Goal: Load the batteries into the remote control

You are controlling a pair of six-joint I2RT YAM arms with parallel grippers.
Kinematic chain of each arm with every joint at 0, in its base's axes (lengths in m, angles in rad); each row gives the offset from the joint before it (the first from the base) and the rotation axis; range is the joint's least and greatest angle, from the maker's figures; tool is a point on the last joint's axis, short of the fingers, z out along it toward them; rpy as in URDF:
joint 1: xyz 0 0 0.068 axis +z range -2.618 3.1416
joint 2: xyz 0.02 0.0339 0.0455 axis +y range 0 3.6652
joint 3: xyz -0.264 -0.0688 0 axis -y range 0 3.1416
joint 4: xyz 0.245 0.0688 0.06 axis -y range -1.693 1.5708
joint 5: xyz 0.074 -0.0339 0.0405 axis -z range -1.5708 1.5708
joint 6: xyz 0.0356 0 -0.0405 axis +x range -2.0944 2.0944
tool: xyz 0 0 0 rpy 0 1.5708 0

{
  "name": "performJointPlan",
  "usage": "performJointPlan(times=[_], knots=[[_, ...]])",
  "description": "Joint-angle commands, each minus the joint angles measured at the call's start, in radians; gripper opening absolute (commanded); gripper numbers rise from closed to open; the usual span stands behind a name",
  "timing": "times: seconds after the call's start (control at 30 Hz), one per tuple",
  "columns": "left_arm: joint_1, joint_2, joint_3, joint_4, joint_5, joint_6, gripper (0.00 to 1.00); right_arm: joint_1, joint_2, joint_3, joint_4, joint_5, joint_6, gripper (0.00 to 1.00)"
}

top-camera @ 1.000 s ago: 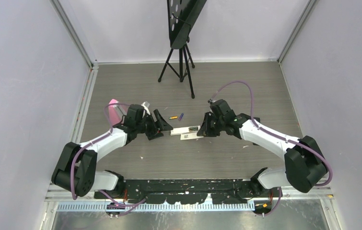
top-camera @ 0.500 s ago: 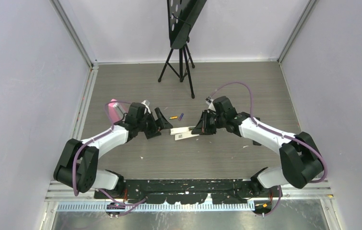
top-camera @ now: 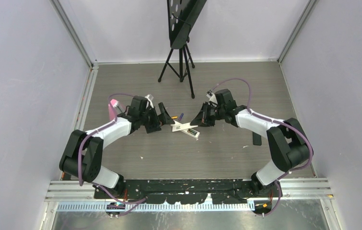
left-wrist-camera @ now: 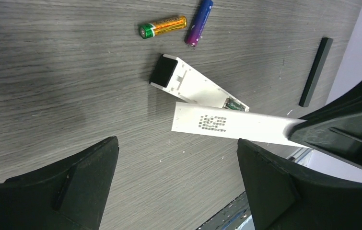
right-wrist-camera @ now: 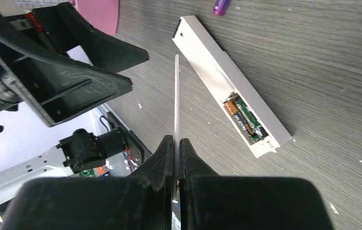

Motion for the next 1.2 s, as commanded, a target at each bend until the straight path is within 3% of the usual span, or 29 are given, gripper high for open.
performJointPlan(times=[0.0,0.23,0.37,0.43,0.7,1.17], knots=[[0.014,0.018,0.043,-0.019,0.03,0.044,0.95,-0.004,-0.036,0.022,0.078,-0.067,0.038,0.0],[0.024,0.067,0.099,-0.028,0.047,0.074,0.93,-0.005,-0.068,-0.064,0.207,0.086,0.156,0.0],[0.026,0.106,0.146,-0.045,0.055,0.096,0.93,0.0,-0.058,-0.164,0.459,0.133,0.305,0.0],[0.028,0.123,0.162,-0.047,0.06,0.103,0.92,0.005,-0.045,-0.186,0.502,0.155,0.34,0.0],[0.028,0.204,0.223,-0.058,0.088,0.151,0.78,0.016,-0.048,-0.248,0.475,0.236,0.406,0.0],[0.028,0.303,0.243,0.009,0.202,0.116,0.59,0.035,-0.043,-0.279,0.451,0.175,0.503,0.0]])
